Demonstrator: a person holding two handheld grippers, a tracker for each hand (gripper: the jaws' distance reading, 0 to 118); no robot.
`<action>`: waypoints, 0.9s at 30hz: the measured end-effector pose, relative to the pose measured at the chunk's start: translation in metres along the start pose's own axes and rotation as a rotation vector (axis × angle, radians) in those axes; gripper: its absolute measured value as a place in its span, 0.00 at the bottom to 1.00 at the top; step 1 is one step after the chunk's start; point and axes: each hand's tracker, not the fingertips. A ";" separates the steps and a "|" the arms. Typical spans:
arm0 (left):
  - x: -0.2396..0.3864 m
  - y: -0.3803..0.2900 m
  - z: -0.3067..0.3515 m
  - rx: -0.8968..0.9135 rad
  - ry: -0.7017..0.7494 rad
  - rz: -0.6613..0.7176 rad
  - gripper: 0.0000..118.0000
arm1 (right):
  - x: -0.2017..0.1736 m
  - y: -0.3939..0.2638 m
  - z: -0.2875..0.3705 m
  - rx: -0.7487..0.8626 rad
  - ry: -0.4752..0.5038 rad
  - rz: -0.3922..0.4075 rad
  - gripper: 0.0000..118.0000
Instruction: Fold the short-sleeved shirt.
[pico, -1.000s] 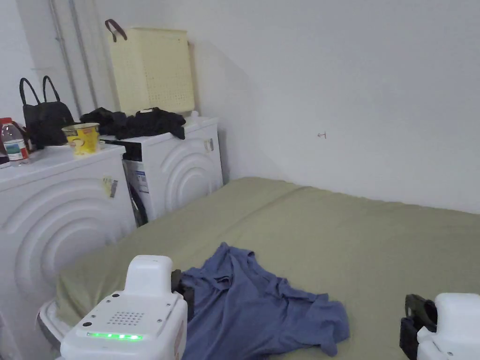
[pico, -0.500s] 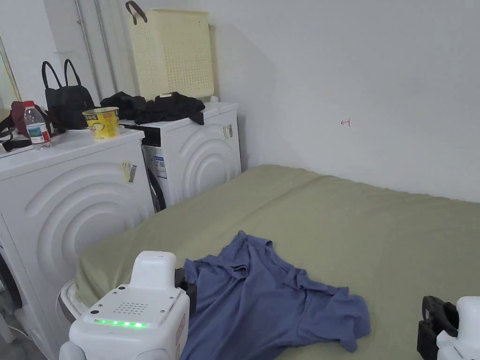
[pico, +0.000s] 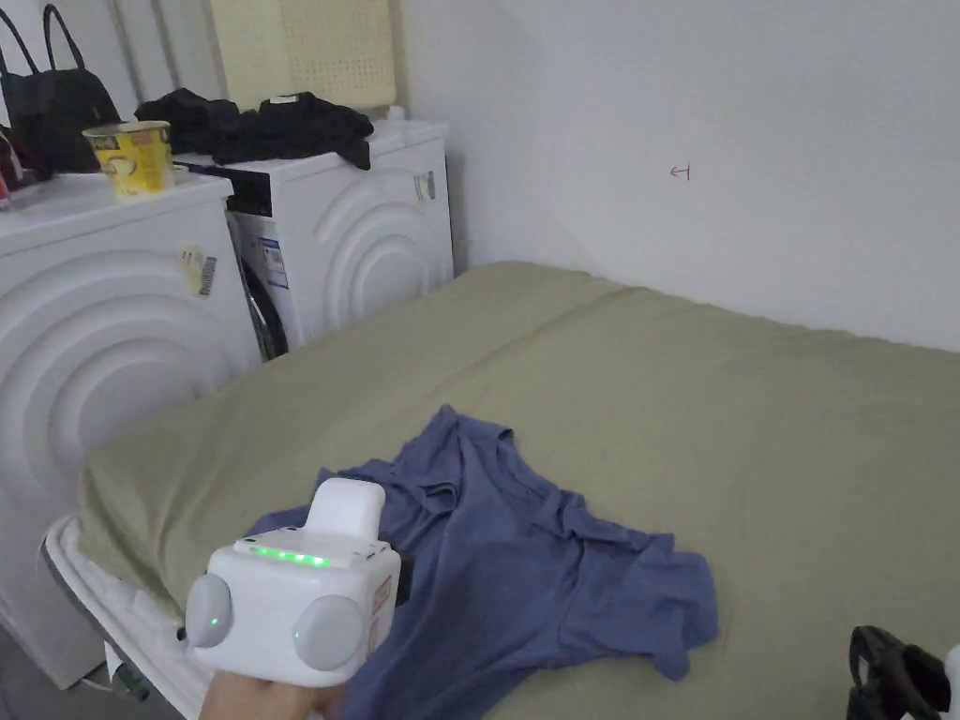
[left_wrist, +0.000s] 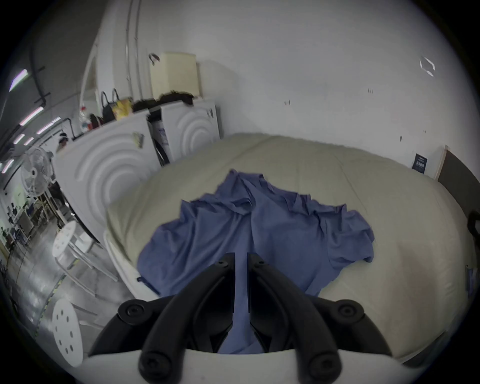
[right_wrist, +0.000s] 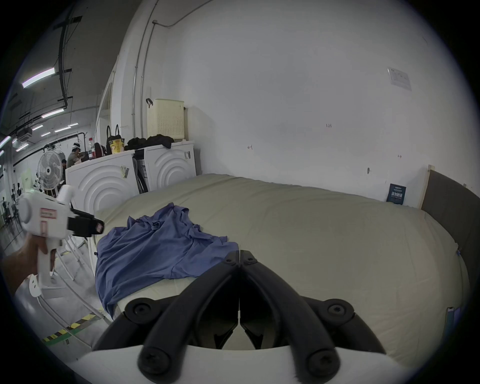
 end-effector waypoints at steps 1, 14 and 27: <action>0.000 0.002 -0.016 -0.025 -0.014 0.010 0.07 | 0.001 -0.003 -0.003 -0.009 -0.001 -0.004 0.01; -0.005 0.008 -0.148 -0.377 -0.087 0.093 1.00 | 0.010 -0.042 -0.028 -0.120 -0.013 -0.019 0.01; 0.009 0.014 -0.144 -0.399 -0.037 -0.012 0.00 | 0.032 -0.058 0.002 -0.194 0.005 0.001 0.01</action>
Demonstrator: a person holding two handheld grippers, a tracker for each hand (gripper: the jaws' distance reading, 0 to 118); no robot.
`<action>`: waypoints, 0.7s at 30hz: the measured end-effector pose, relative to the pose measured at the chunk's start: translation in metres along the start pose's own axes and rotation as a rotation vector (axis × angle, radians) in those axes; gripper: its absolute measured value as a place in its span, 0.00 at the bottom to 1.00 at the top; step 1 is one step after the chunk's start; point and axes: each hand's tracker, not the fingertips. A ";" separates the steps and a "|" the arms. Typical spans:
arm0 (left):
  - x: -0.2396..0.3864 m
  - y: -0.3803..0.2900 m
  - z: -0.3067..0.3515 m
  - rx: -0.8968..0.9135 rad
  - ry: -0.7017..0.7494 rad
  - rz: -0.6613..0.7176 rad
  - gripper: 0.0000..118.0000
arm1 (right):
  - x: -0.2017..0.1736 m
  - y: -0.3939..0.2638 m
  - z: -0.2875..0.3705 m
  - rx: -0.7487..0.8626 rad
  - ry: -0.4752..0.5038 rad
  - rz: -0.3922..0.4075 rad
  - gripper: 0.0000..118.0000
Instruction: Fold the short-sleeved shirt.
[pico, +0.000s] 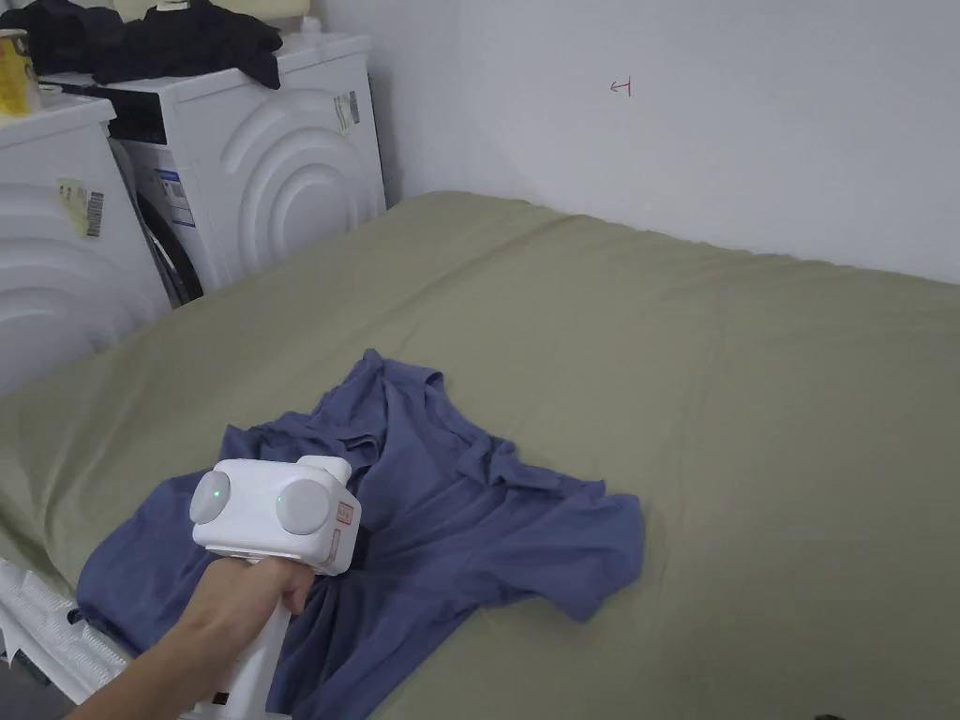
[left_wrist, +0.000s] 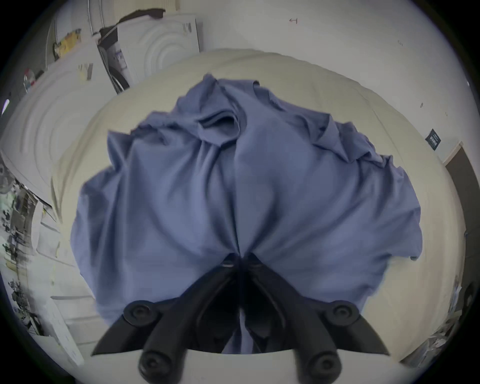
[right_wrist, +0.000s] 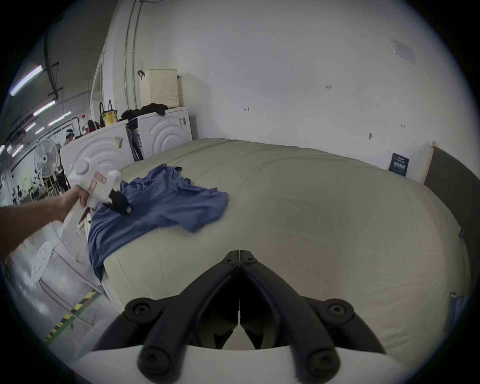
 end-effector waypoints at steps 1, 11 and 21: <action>-0.001 0.000 0.004 -0.001 -0.034 0.013 0.00 | 0.004 -0.002 0.007 0.006 -0.013 0.013 0.01; 0.105 0.015 0.079 0.115 -0.093 -0.140 0.00 | 0.064 -0.018 0.086 0.055 -0.162 -0.122 0.01; 0.347 0.009 0.160 0.194 -0.425 -0.406 0.00 | 0.120 -0.040 0.165 0.095 -0.340 -0.223 0.01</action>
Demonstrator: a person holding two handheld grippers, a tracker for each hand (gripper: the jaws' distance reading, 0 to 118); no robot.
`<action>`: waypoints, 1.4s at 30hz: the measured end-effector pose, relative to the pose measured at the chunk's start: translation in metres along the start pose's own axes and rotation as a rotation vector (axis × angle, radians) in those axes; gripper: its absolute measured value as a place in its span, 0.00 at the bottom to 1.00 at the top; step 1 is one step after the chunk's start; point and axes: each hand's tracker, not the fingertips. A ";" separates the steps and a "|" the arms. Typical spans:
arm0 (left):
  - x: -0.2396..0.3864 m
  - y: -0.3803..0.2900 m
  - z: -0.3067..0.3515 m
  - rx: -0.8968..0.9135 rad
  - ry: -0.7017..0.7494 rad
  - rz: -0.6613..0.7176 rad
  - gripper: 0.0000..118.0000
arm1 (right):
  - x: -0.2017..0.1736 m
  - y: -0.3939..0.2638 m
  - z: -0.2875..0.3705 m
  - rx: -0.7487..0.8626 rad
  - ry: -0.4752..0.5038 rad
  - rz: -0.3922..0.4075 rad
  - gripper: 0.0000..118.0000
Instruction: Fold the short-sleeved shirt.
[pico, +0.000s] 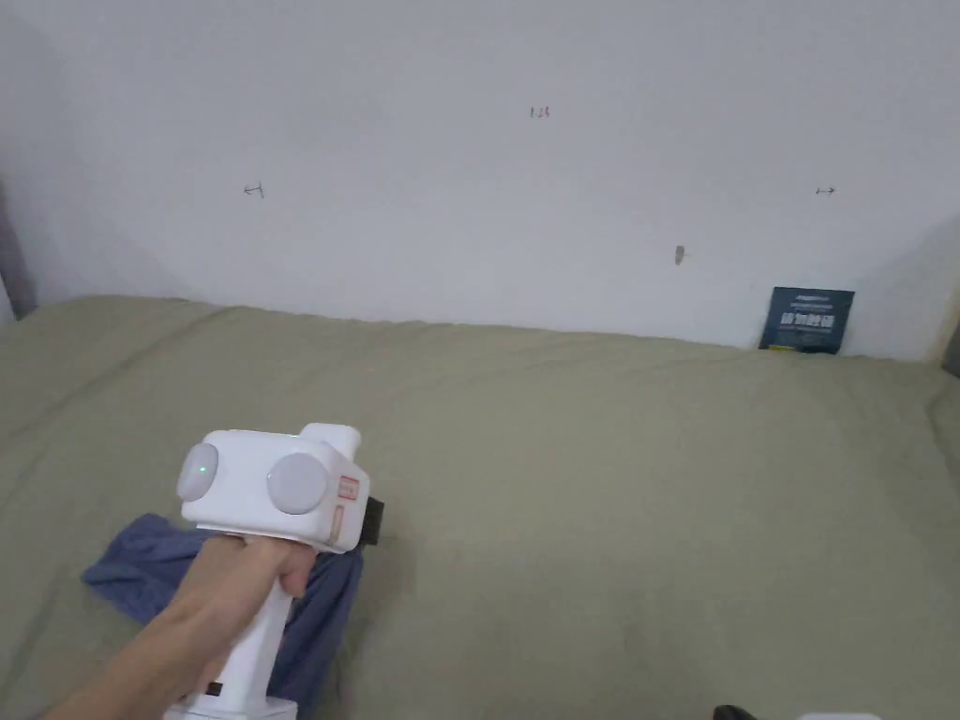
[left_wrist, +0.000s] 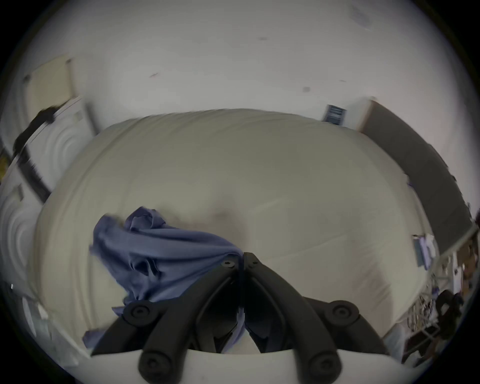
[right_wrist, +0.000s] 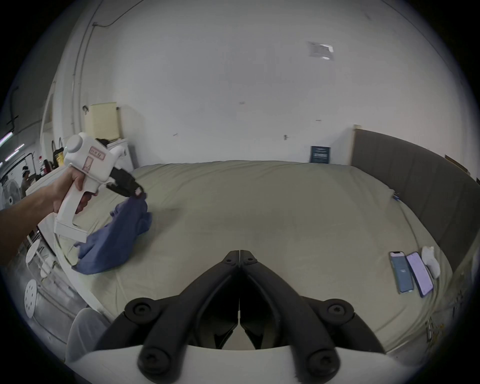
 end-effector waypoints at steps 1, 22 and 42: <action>0.025 0.006 -0.003 0.006 -0.044 -0.019 0.00 | 0.007 -0.001 0.004 0.002 -0.014 -0.008 0.01; 0.174 -0.046 -0.138 -0.229 -0.201 -0.113 0.00 | 0.070 -0.025 -0.002 -0.075 -0.140 -0.102 0.01; 0.041 -0.118 0.124 0.315 -0.002 -0.022 0.00 | 0.038 -0.005 0.016 0.004 -0.062 -0.067 0.01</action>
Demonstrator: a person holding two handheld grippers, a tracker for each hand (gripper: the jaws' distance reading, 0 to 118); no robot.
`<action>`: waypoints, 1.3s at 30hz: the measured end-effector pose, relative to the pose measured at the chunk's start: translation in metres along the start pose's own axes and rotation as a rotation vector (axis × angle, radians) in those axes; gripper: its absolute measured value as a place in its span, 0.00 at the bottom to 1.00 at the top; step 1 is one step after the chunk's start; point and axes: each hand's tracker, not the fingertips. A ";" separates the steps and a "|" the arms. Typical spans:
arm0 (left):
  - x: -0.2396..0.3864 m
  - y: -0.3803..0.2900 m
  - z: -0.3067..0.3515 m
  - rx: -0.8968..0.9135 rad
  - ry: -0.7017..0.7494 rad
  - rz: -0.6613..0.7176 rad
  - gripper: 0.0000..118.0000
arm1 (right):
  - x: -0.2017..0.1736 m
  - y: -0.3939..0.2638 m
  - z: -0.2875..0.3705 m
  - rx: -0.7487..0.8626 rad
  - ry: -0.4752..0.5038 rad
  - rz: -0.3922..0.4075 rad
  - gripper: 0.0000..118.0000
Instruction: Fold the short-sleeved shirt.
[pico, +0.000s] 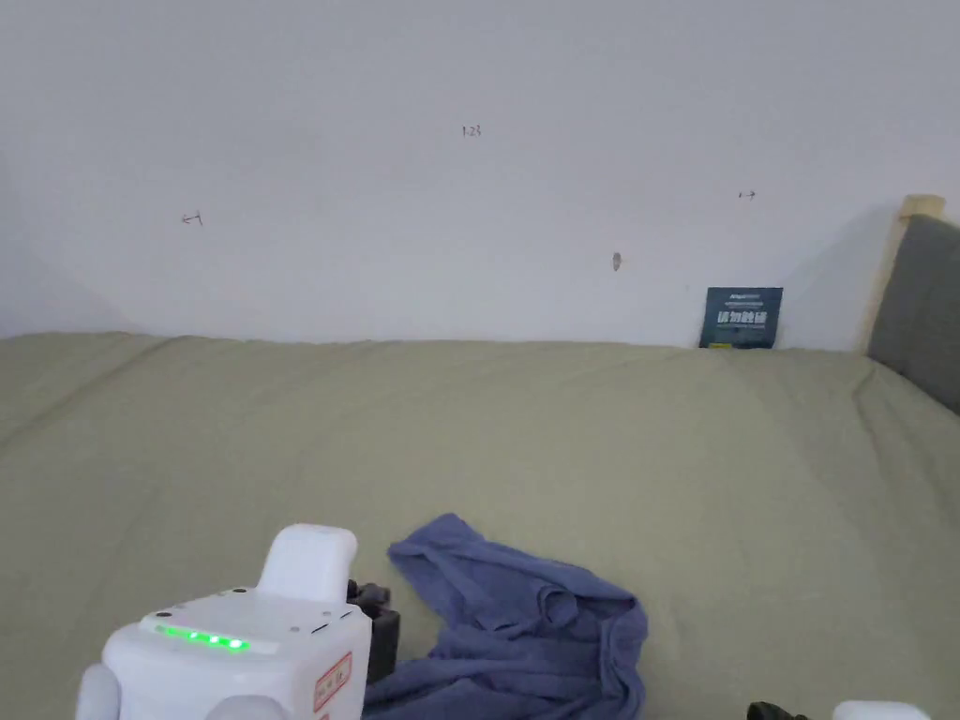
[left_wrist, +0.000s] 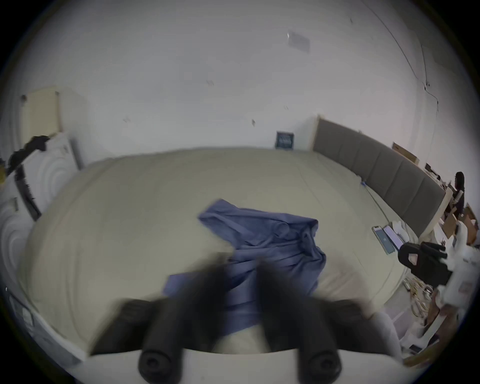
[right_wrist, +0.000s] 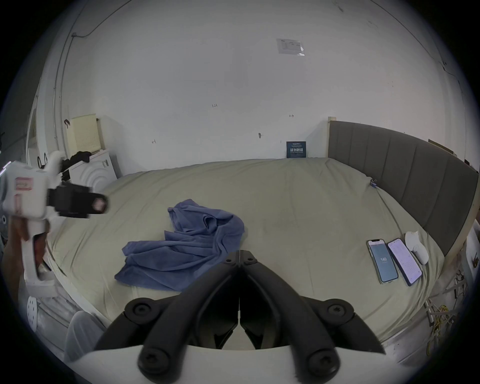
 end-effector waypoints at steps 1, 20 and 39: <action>-0.004 -0.005 0.018 0.059 0.066 0.029 0.00 | -0.003 0.001 0.002 0.007 0.005 0.003 0.01; -0.070 -0.066 0.092 0.118 0.277 0.118 0.00 | -0.030 -0.005 0.004 0.018 0.039 0.052 0.01; -0.108 -0.051 -0.164 -0.420 0.102 0.114 0.96 | -0.024 -0.015 -0.052 -0.103 0.030 0.044 0.01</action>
